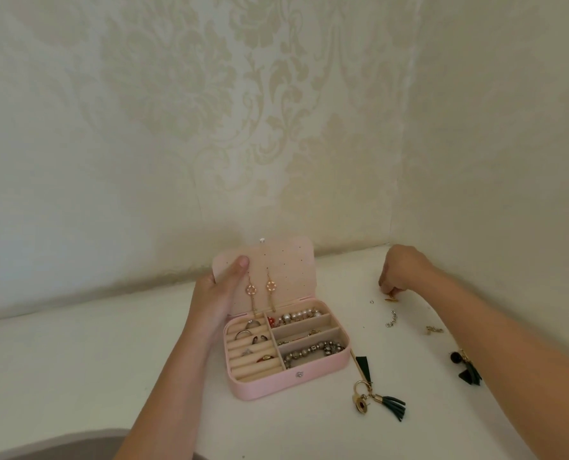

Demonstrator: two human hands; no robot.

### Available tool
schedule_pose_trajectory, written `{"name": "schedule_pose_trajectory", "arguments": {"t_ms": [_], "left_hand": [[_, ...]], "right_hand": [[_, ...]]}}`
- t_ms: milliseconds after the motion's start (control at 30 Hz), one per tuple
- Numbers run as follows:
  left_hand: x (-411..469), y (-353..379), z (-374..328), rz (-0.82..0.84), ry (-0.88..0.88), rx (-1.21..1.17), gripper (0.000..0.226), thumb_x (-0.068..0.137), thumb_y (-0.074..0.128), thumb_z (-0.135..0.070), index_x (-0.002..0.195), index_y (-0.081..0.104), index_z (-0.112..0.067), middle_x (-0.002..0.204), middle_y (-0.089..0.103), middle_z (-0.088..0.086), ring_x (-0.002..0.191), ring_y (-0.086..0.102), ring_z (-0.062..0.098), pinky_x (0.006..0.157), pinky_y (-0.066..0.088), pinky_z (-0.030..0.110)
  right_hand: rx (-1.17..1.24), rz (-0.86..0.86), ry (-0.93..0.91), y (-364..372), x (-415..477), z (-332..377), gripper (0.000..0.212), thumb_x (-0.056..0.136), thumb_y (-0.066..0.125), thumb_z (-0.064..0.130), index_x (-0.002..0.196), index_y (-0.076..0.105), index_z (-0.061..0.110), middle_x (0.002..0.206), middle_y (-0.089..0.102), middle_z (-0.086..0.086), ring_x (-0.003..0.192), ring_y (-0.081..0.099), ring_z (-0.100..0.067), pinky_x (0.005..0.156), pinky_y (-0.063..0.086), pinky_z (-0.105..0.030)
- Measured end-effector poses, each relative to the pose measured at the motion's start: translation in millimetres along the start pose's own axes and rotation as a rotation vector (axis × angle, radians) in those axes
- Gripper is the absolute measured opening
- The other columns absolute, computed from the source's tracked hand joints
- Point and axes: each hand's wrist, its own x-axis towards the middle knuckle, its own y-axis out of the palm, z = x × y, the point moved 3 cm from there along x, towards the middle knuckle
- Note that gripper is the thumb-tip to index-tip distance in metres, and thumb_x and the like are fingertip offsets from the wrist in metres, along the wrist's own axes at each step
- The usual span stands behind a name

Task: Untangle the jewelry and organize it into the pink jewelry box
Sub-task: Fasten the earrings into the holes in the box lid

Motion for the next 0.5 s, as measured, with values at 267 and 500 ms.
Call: {"name": "schedule_pose_trajectory", "arguments": {"t_ms": [267, 500], "left_hand": [[-2.0, 0.8, -5.1, -0.125, -0.071, -0.102, 0.030, 0.094, 0.054, -0.033, 0.091, 0.067, -0.006, 0.073, 0.071, 0.004, 0.057, 0.068, 0.007, 0.045, 0.049, 0.017], [-2.7, 0.9, -6.9, -0.147, -0.046, -0.101, 0.030, 0.096, 0.051, -0.027, 0.097, 0.065, 0.000, 0.078, 0.068, 0.010, 0.052, 0.065, 0.006, 0.042, 0.045, 0.015]], "right_hand": [[0.374, -0.260, -0.219, -49.2, -25.9, 12.9, 0.005, 0.079, 0.071, 0.010, 0.074, 0.072, 0.011, 0.061, 0.064, 0.002, 0.061, 0.058, -0.013, 0.054, 0.042, -0.021], [0.789, -0.231, -0.488, -82.6, -65.7, 53.3, 0.005, 0.080, 0.071, 0.005, 0.078, 0.067, 0.007, 0.070, 0.069, -0.007, 0.056, 0.059, -0.009, 0.055, 0.046, -0.017]]}}
